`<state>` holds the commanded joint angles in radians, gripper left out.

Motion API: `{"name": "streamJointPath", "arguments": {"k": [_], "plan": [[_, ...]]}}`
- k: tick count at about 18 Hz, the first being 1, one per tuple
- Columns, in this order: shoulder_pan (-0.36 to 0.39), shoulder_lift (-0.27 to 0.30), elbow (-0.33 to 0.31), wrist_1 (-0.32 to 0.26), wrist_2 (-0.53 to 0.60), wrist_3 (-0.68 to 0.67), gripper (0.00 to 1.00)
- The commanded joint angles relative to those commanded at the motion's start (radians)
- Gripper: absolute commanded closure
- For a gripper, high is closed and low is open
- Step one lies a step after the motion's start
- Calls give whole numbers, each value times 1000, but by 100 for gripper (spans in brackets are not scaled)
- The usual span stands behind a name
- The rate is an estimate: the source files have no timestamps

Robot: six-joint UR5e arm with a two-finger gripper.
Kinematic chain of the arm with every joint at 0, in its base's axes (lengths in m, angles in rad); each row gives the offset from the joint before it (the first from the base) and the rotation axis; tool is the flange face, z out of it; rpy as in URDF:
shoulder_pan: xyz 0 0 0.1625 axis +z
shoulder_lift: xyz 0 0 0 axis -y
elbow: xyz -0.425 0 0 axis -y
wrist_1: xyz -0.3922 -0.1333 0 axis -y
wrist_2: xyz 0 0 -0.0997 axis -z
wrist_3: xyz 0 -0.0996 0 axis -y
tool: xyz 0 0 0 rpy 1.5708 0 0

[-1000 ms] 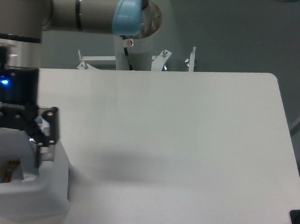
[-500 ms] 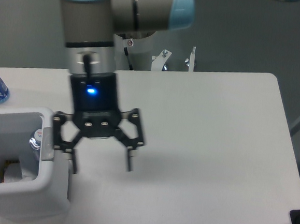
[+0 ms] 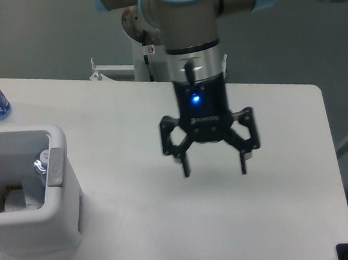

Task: Place the trash in the trash can

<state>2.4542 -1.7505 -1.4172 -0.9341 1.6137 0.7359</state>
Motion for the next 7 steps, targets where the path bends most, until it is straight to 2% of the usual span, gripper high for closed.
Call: {"name": "streamJointPath", "arguments": {"k": [3,7], "plan": [[35,63,-54,-49,0,109,0],[55,83,-60,-84,-3,122,0]]}}
